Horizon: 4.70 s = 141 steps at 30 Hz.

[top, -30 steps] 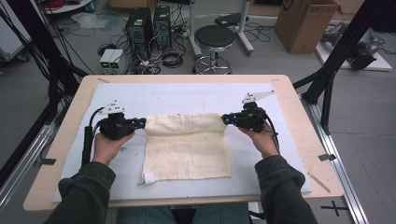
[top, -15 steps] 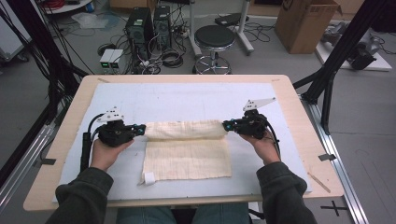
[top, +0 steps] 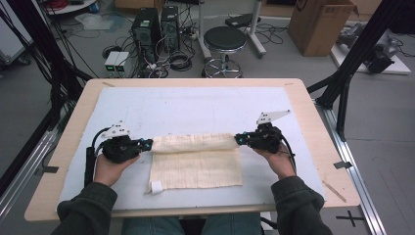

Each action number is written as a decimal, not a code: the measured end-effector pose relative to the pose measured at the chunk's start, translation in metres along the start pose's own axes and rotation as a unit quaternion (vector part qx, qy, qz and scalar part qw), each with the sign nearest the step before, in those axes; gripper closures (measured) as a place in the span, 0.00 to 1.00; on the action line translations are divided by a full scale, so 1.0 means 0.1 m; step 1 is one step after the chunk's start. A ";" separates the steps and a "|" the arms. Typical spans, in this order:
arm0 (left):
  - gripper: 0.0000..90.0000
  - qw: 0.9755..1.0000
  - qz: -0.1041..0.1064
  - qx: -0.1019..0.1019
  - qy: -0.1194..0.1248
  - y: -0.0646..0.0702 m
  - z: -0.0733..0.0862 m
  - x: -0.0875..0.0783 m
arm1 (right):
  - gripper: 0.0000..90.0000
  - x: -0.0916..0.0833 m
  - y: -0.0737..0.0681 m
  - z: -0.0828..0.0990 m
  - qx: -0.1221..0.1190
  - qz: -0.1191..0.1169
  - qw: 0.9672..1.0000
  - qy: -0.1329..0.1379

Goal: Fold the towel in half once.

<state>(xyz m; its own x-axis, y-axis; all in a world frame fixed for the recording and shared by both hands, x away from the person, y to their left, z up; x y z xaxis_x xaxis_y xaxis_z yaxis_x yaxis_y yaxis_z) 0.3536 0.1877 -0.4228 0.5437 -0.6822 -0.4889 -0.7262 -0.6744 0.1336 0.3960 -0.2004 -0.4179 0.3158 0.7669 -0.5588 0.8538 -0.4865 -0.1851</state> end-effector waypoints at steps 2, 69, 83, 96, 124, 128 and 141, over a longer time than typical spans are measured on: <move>0.97 1.000 0.001 0.000 0.000 0.02 0.03 -0.01 | 0.93 0.00 -0.02 0.05 0.002 -0.003 1.000 -0.001; 0.78 0.994 0.083 0.039 -0.064 0.50 0.50 -0.08 | 0.71 -0.01 -0.56 0.65 -0.043 -0.063 0.996 -0.055; 0.78 0.989 0.090 0.040 -0.112 0.50 0.65 -0.01 | 0.77 0.08 -0.59 0.76 -0.078 -0.055 0.990 -0.099; 0.93 0.991 0.076 0.044 -0.102 0.48 0.63 -0.03 | 0.91 0.02 -0.62 0.68 -0.078 -0.059 0.992 -0.080; 0.75 0.993 0.106 0.028 -0.051 0.55 0.47 -0.11 | 0.72 -0.08 -0.77 0.59 -0.064 -0.109 0.991 -0.044; 0.82 0.992 0.103 0.029 -0.061 0.53 0.46 -0.01 | 0.74 0.06 -0.71 0.57 -0.060 -0.101 0.992 -0.055; 0.81 0.987 0.096 0.053 -0.119 0.54 0.63 0.06 | 0.69 0.16 -0.67 0.74 -0.082 -0.067 0.989 -0.101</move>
<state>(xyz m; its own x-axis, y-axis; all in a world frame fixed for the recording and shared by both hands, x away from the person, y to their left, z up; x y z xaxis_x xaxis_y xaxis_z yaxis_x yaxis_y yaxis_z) 0.2918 0.1651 -0.4726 0.2879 -0.7001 -0.6534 -0.8529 -0.4977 0.1575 0.3135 -0.1866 -0.4746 0.1209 0.7121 -0.6916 0.9431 -0.2999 -0.1439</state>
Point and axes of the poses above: each handheld gripper's, and its own axes: x roughly forward along the jaws, z roughly out of its underside, y roughly to its right, the point moved 5 cm from there along x, roughly forward along the jaws, and after that the axes turned 1 degree about -y, right-handed, at the moved point
